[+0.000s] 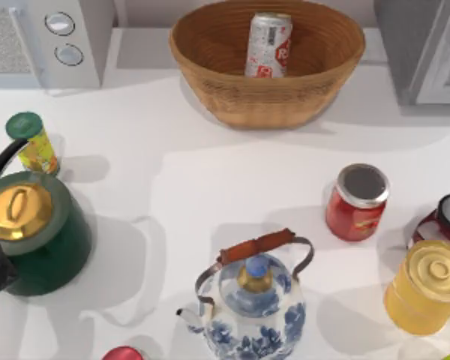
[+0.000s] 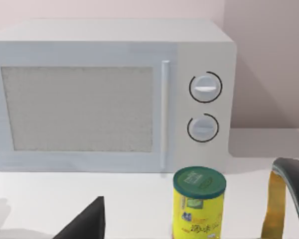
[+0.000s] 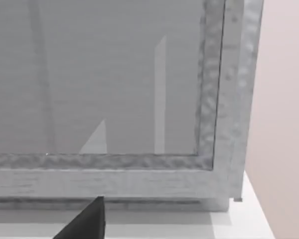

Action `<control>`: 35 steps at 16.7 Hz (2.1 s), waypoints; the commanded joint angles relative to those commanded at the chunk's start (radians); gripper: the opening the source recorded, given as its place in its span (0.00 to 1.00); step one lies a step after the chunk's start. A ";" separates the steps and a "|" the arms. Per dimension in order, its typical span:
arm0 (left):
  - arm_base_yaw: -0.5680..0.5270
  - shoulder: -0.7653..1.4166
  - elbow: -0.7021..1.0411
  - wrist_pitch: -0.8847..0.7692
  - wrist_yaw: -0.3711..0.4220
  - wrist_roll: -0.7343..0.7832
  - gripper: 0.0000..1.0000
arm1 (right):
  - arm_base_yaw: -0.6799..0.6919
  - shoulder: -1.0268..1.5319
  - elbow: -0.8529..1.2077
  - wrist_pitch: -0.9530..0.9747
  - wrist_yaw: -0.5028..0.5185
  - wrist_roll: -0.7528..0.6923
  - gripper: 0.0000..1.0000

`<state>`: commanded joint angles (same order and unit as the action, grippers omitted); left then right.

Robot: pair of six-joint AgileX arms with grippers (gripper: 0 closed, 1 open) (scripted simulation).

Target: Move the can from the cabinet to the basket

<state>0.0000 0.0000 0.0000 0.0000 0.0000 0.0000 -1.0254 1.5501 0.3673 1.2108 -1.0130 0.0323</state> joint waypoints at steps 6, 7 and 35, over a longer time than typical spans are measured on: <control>0.000 0.000 0.000 0.000 0.000 0.000 1.00 | -0.004 -0.004 0.058 -0.068 -0.001 0.000 1.00; 0.000 0.000 0.000 0.000 0.000 0.000 1.00 | -0.008 -0.006 0.098 -0.111 -0.004 0.000 1.00; 0.000 0.000 0.000 0.000 0.000 0.000 1.00 | -0.008 -0.208 1.378 -1.588 -0.010 0.000 1.00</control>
<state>0.0000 0.0000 0.0000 0.0000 0.0000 0.0000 -1.0332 1.3423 1.7458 -0.3774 -1.0233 0.0324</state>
